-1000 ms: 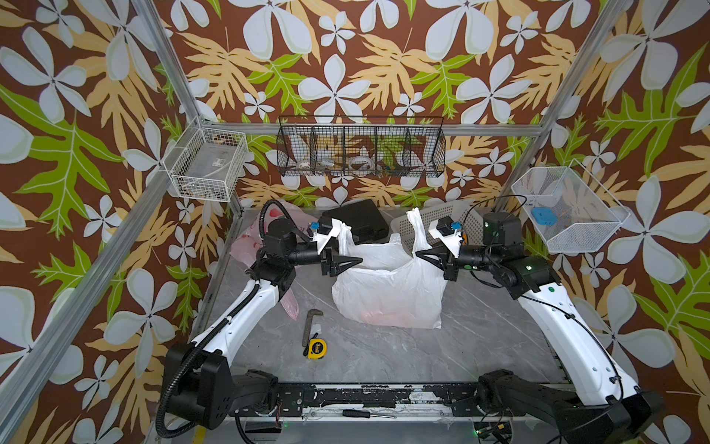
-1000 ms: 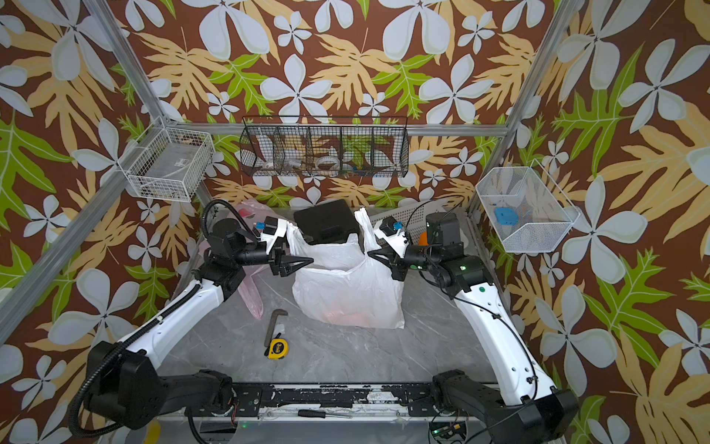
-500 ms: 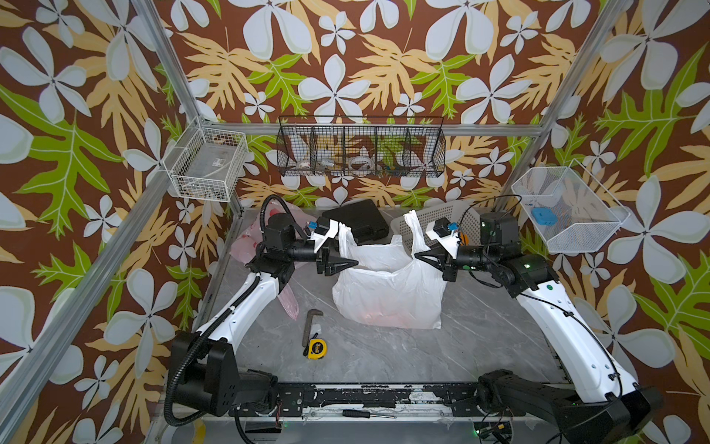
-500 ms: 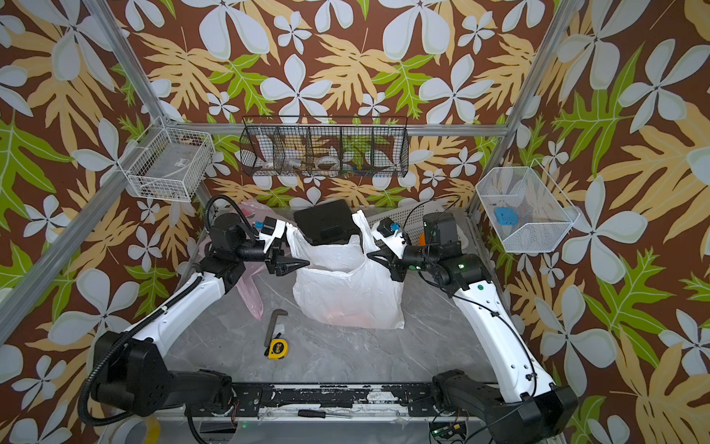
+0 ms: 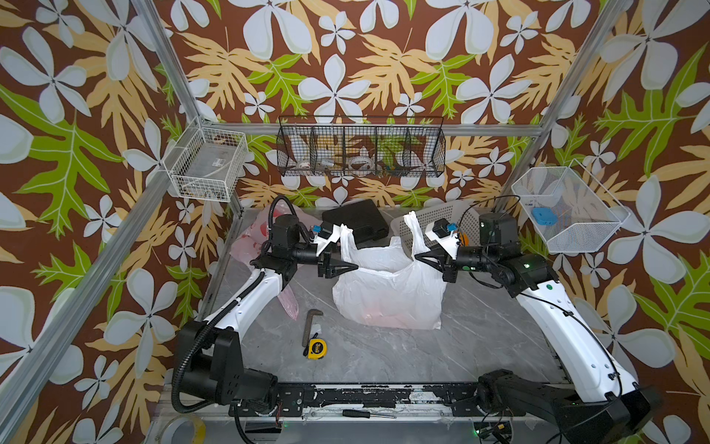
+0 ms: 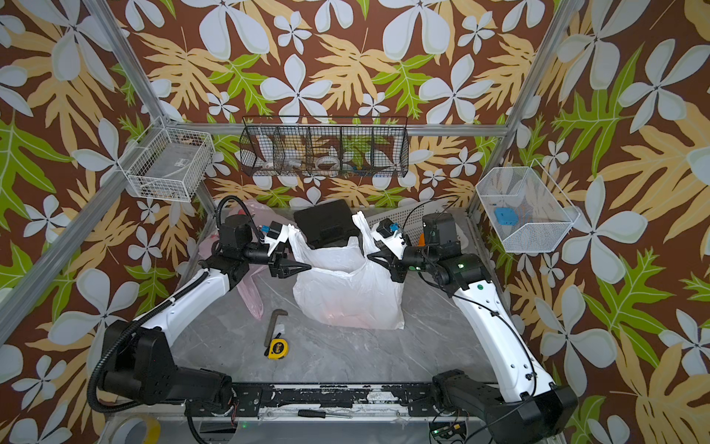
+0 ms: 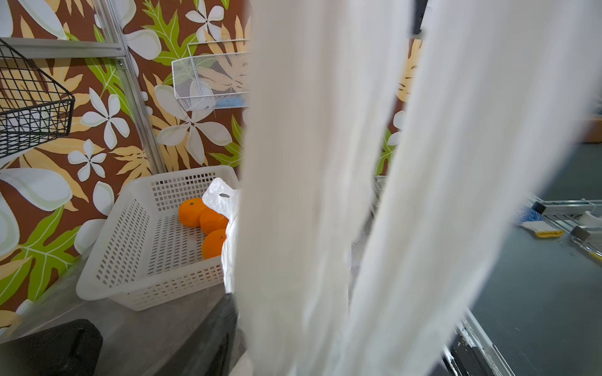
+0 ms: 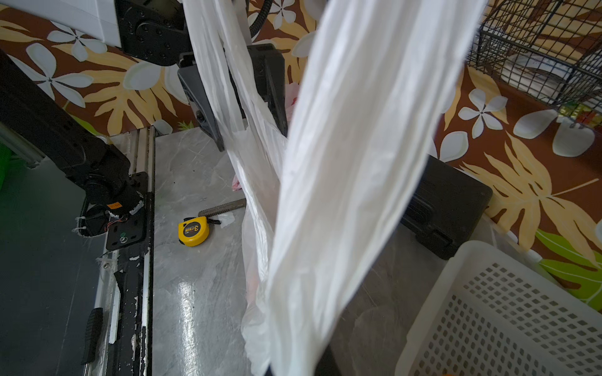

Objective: Place the oranges into plastic bags & tie knots
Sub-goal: Tie the plastic bag at the center of the board.

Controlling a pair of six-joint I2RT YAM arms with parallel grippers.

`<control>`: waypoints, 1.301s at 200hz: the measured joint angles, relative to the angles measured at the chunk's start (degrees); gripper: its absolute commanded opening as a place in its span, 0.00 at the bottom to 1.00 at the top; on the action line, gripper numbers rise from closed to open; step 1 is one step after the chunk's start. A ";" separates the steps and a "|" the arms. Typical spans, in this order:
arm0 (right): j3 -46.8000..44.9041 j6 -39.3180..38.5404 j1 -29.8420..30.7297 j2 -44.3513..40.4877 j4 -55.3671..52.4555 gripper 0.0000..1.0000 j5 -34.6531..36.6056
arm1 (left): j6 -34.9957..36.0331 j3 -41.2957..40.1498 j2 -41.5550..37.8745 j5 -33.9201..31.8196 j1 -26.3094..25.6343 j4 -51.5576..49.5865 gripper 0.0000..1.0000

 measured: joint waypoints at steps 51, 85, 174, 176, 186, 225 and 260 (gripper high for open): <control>1.66 -0.68 1.42 0.15 -0.76 0.00 2.45 | -0.61 0.00 -1.16 -0.96 0.00 0.24 0.03; 4.24 -4.83 4.15 0.72 -3.50 0.00 4.57 | -1.57 -0.09 -4.59 -5.14 -1.42 0.22 0.00; 4.52 -21.29 17.53 0.09 -8.87 0.00 13.25 | -3.82 0.66 -10.12 -23.32 -9.75 -7.21 0.00; 4.42 -21.29 17.55 0.07 -8.68 0.00 13.84 | -3.87 0.50 -10.34 -23.91 -9.94 -7.23 0.00; 3.78 -21.20 17.59 0.02 -7.61 0.00 15.45 | -4.39 -0.42 -11.61 -26.05 -10.93 -7.67 0.00; 2.12 -14.27 15.52 0.96 -1.73 0.00 19.45 | -4.74 -3.93 -16.22 -35.36 -12.98 -7.78 0.00; 5.25 -9.49 13.51 6.23 -0.50 0.00 17.25 | 0.76 -4.94 -18.67 -38.93 -17.51 -10.05 0.00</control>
